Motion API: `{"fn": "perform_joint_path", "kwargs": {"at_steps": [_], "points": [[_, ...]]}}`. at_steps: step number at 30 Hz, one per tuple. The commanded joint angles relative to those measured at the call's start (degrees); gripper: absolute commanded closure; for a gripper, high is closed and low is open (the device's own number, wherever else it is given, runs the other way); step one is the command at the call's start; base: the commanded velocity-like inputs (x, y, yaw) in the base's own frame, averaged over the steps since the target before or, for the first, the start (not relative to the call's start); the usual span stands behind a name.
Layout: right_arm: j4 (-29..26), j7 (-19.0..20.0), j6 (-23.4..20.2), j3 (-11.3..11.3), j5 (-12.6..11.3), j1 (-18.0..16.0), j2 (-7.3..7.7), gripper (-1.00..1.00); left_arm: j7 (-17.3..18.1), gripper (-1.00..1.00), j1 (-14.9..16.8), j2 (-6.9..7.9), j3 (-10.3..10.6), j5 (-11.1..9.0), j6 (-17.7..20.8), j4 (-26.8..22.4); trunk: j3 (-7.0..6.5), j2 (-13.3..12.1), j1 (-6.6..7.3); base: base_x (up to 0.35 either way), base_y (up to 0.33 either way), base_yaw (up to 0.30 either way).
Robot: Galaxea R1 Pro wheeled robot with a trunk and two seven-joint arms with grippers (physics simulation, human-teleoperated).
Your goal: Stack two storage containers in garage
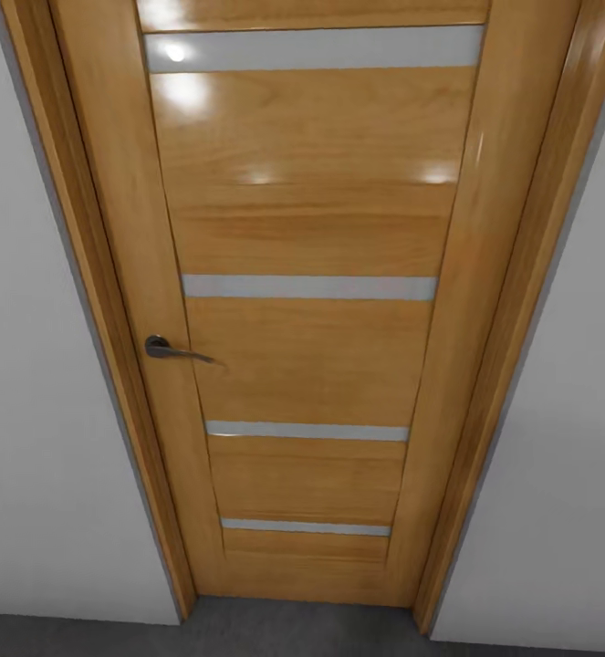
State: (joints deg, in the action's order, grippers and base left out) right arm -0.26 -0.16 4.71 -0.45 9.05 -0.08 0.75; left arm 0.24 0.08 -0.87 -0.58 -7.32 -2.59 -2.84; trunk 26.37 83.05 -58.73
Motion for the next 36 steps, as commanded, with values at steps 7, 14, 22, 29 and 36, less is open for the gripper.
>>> {"fn": "perform_joint_path", "kwargs": {"at_steps": [7, 14, 22, 29, 36], "points": [[0.0, 0.0, 0.2, -0.1, 0.4, 0.0, 0.20, -1.00, 0.0, -1.00, 0.0, -0.01, 0.0, -0.5, -0.1, 0.0, 0.05, 0.0, 0.00, 0.000, 0.000, -0.005], [0.0, 0.0, 0.2, -0.1, 0.4, 0.0, 0.17, -1.00, 0.0, -1.00, 0.0, -0.06, 0.0, -0.5, -0.1, 0.0, 0.05, 0.0, 0.00, 0.000, 0.000, 0.000], [0.0, 0.0, 0.2, -0.1, 0.4, 0.0, 0.18, -1.00, 0.0, -1.00, 0.0, -0.10, 0.0, -0.5, -0.1, 0.0, 0.05, 0.0, 0.00, 0.027, 0.102, 0.000], [0.0, 0.0, 0.2, -0.1, 0.4, 0.0, 0.16, -1.00, 0.0, -1.00, 0.0, -0.05, 0.0, -0.5, -0.1, 0.0, 0.05, 0.0, 0.00, 0.003, 0.010, 0.000], [0.0, 0.0, 0.2, -0.1, 0.4, 0.0, -0.18, -1.00, 0.0, -1.00, 0.0, -0.01, 0.0, -0.5, -0.1, 0.0, 0.05, 0.0, 0.00, 0.000, 0.001, -0.095]]}}
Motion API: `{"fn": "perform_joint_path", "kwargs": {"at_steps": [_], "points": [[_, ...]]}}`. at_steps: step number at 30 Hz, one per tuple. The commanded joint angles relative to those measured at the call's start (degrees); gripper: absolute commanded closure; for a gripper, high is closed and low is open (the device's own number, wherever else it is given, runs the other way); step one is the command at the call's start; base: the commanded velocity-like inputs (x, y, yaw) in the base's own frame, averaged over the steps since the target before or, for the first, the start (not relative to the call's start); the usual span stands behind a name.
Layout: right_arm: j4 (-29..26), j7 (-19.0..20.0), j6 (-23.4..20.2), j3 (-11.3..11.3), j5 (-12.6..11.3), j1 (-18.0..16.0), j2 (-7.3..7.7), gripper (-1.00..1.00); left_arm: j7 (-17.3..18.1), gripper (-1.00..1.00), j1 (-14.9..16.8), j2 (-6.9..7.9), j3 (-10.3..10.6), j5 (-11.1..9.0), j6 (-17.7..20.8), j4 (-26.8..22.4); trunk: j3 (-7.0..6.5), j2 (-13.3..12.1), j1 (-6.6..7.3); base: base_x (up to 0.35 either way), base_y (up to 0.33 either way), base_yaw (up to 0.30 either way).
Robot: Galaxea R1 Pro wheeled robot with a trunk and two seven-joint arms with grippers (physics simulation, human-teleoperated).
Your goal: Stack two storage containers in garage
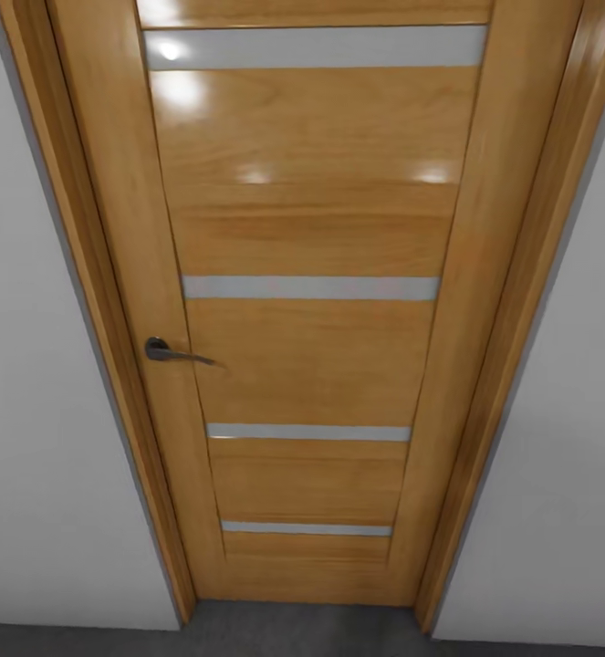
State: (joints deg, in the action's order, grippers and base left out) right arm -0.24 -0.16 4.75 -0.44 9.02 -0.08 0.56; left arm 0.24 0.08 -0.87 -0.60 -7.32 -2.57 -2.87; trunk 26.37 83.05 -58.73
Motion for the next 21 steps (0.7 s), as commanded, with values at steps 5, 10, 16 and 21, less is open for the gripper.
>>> {"fn": "perform_joint_path", "kwargs": {"at_steps": [5, 10, 16, 21], "points": [[0.0, 0.0, 0.1, -0.1, 0.5, 0.0, -0.09, -1.00, 0.0, -1.00, 0.0, -0.01, 0.0, -0.5, -0.2, 0.0, 0.05, 0.0, 0.00, 0.000, 0.000, -0.211], [0.0, 0.0, 0.1, -0.1, 0.5, 0.0, -0.04, -1.00, 0.0, -1.00, 0.0, -0.01, 0.1, -0.5, -0.2, 0.0, 0.05, 0.0, 0.00, 0.000, 0.000, -0.063], [0.0, 0.0, 0.1, 0.0, 0.6, 0.0, -0.03, -1.00, 0.0, -1.00, 0.0, -0.01, 0.1, -0.5, -0.2, 0.0, 0.05, 0.0, 0.00, 0.000, 0.000, -0.007], [0.0, 0.0, 0.0, 0.2, 0.7, 0.0, -0.06, -1.00, 0.0, -1.00, 0.0, -0.01, 0.1, -0.5, -0.2, 0.0, 0.05, 0.0, 0.00, 0.000, 0.000, -0.001]]}}
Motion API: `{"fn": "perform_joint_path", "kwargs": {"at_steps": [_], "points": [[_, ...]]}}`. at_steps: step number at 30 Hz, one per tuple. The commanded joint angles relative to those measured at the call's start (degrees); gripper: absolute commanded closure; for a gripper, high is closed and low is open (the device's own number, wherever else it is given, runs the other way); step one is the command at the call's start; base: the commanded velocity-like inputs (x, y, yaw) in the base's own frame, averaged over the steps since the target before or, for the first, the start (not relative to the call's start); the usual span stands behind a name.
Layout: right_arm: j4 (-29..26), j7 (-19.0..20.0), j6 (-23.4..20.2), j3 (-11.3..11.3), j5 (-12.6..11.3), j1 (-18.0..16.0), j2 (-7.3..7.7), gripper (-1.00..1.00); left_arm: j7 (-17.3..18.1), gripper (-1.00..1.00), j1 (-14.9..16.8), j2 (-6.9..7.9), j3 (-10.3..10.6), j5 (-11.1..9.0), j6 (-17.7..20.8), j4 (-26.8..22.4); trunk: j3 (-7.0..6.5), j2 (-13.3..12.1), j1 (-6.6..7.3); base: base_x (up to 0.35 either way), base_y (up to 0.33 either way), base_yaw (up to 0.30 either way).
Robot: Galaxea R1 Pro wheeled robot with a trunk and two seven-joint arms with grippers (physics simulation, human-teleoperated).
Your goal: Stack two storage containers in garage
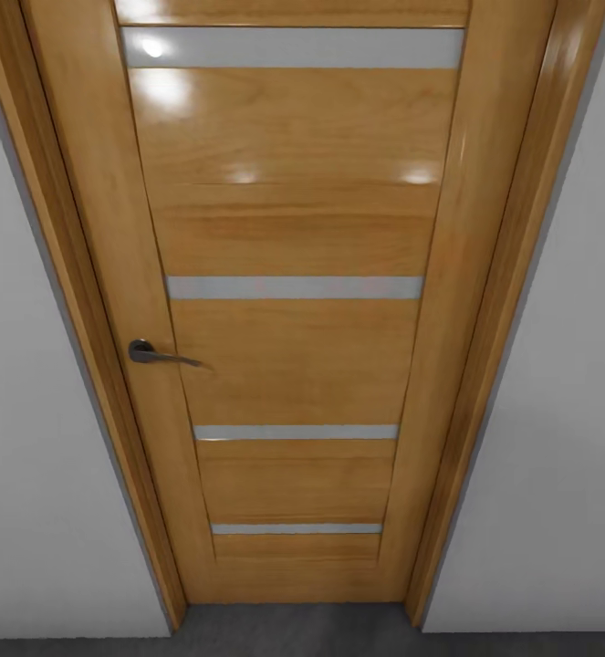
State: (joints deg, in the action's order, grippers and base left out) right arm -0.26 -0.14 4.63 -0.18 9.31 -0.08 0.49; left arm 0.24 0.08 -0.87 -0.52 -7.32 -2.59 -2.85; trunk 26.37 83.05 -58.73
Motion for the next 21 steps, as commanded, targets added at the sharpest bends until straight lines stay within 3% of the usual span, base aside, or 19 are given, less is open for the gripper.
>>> {"fn": "perform_joint_path", "kwargs": {"at_steps": [1, 10, 12, 18, 21], "points": [[0.0, 0.0, 0.1, 0.1, 0.5, 0.0, -0.03, -1.00, 0.0, -1.00, 0.0, -0.01, 0.0, -0.5, -0.1, 0.0, 0.05, 0.0, 0.00, 0.000, 0.000, 0.000], [0.0, 0.0, 0.3, 0.2, 0.7, 0.0, 0.29, -1.00, 0.0, -1.00, 0.0, 0.05, -0.1, -0.5, -0.1, 0.0, 0.05, 0.0, 0.00, 0.000, 0.000, 0.000], [-5.2, -0.7, -0.4, 0.2, 0.8, -0.1, 0.26, -1.00, 0.0, -1.00, 0.0, -0.01, -0.1, -0.5, -0.1, 0.0, 0.05, 0.0, 0.00, 0.000, 0.000, 0.000], [-12.7, -1.1, -0.7, 0.1, 0.9, -0.1, -0.17, -1.00, 0.0, -1.00, 0.0, -0.01, -0.1, -0.5, -0.1, 0.0, 0.05, 0.0, 0.00, 0.000, 0.000, 0.000], [-19.1, -1.1, -0.8, 0.2, 1.0, -0.1, -0.80, -1.00, 0.0, -1.00, 0.0, -0.01, -0.1, -0.5, -0.1, 0.0, 0.05, 0.0, 0.00, 0.000, 0.000, 0.000]]}}
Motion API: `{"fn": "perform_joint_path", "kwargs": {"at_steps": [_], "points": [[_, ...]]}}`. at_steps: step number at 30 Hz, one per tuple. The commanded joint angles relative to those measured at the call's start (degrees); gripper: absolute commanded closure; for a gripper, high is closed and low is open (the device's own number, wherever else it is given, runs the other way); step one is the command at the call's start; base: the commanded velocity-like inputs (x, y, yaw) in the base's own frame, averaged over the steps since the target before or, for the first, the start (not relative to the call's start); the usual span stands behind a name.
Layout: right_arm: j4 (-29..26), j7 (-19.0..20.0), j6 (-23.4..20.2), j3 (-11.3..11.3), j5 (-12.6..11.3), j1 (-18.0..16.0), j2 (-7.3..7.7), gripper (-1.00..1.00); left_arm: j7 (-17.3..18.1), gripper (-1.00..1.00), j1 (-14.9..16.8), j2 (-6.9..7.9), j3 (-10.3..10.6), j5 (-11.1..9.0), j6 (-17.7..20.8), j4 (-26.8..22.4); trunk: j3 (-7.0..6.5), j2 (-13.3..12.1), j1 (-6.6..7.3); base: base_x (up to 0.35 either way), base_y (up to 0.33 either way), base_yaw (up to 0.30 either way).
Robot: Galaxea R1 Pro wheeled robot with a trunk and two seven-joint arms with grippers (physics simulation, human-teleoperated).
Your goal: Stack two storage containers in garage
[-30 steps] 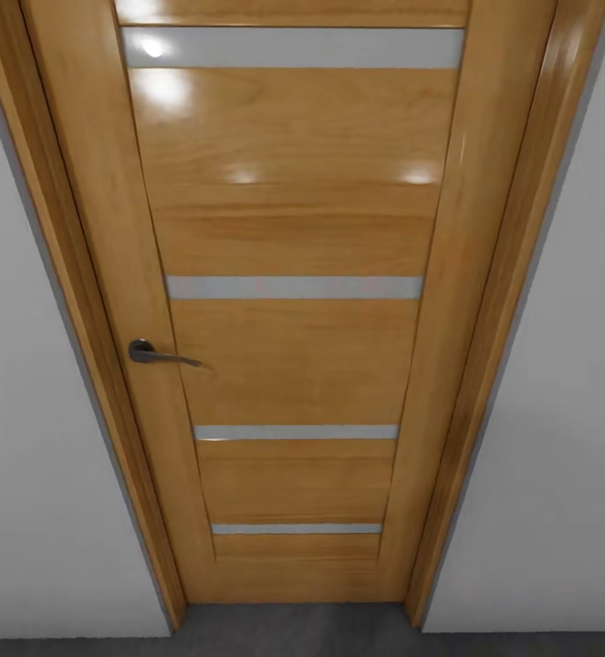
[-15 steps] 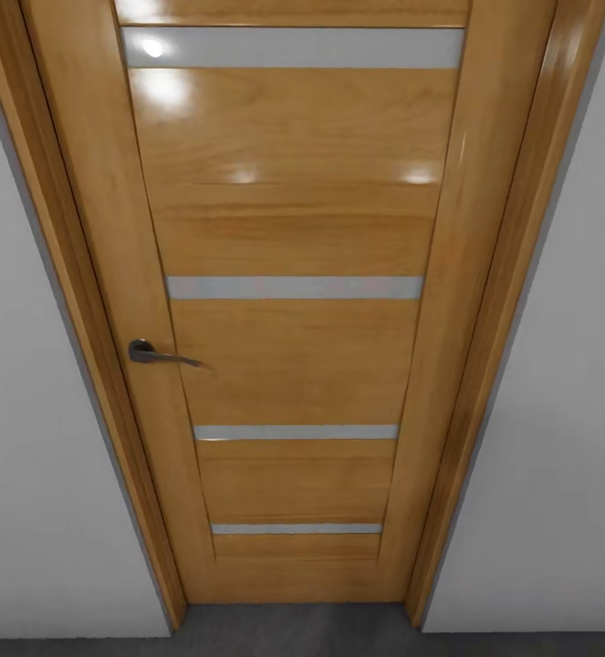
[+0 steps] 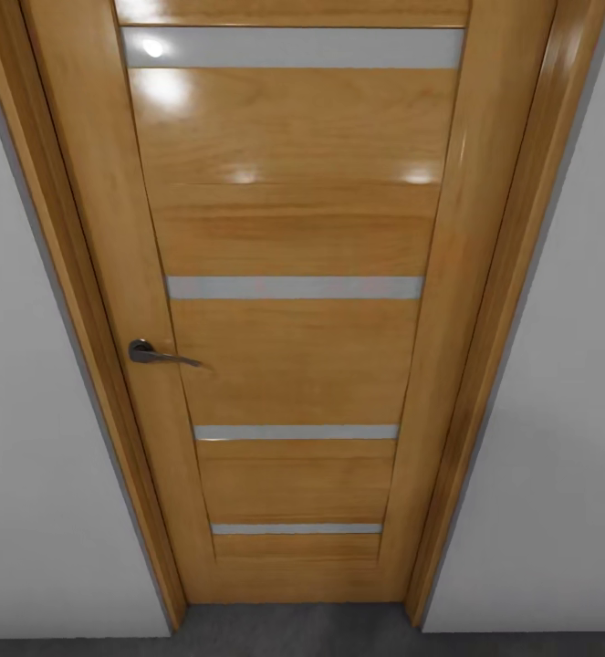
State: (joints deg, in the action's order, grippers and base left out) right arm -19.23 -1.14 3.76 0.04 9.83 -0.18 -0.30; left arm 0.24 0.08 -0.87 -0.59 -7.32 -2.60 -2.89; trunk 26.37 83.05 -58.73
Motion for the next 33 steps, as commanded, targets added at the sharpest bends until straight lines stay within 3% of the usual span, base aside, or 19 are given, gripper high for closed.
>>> {"fn": "perform_joint_path", "kwargs": {"at_steps": [1, 4, 11, 15, 17, 18, 20, 21, 23, 27, 33], "points": [[-2.8, 0.0, 0.0, 0.0, 0.4, 0.0, -0.44, -1.00, 0.0, -1.00, 0.0, -0.01, 0.0, -0.5, -0.1, 0.0, 0.06, 0.0, 0.00, 0.000, 0.000, 0.000], [-10.6, 0.3, -2.2, 0.1, 0.5, -0.1, -1.11, -1.00, 0.0, -1.00, 0.0, -0.01, 0.0, -0.5, -0.1, 0.0, 0.06, 0.0, 0.00, 0.000, 0.000, 0.000], [-28.3, 0.6, -17.3, 0.6, 0.2, -0.1, -2.02, -1.00, 0.0, -1.00, 0.0, 0.04, 0.1, -0.5, -0.1, 0.0, 0.06, 0.0, 0.00, 0.000, 0.000, 0.000], [-40.2, 0.6, -25.4, 3.5, 0.2, -0.1, -2.83, -1.00, 0.0, -1.00, 0.0, 0.07, 0.1, -0.5, -0.1, 0.0, 0.06, 0.0, 0.00, 0.000, 0.000, 0.000], [-49.2, 0.6, -32.2, 5.9, 0.1, -0.4, -3.15, -1.00, 0.0, -1.00, 0.0, 0.07, 0.1, -0.5, -0.1, 0.0, 0.06, 0.0, 0.00, 0.000, 0.000, 0.000], [-57.1, 0.6, -40.6, 8.2, 0.1, -1.9, -4.71, -1.00, 0.0, -1.00, 0.0, 0.09, 0.1, -0.6, -0.1, 0.0, 0.06, 0.0, 0.00, 0.000, 0.000, 0.000], [-58.8, 0.6, -43.1, 9.0, 0.2, -3.1, -5.80, -1.00, 0.0, -1.00, 0.0, 0.12, 0.1, -0.6, -0.1, 0.0, 0.06, 0.0, 0.00, 0.000, 0.000, 0.000], [-60.3, 0.6, -46.4, 9.8, 0.3, -5.2, -7.41, -1.00, 0.0, -1.00, 0.0, 0.14, 0.1, -0.6, -0.1, 0.0, 0.06, 0.0, 0.00, 0.000, 0.000, 0.000], [-61.5, 0.6, -50.6, 10.6, 0.3, -8.6, -8.99, -1.00, 0.0, -1.00, 0.0, 0.14, 0.1, -0.6, -0.1, 0.0, 0.06, 0.0, 0.00, 0.000, 0.000, 0.000], [-62.2, 0.6, -54.6, 12.1, 0.2, -13.3, -9.70, -1.00, 0.0, -1.00, 0.0, 0.10, 0.1, -0.5, -0.1, 0.0, 0.06, 0.0, 0.00, 0.000, 0.000, 0.000], [-62.9, 0.6, -57.9, 17.7, 0.1, -21.4, -9.70, -1.00, 0.0, -1.00, 0.0, 0.08, 0.1, -0.5, -0.1, 0.0, 0.06, 0.0, 0.00, 0.000, 0.000, 0.000]]}}
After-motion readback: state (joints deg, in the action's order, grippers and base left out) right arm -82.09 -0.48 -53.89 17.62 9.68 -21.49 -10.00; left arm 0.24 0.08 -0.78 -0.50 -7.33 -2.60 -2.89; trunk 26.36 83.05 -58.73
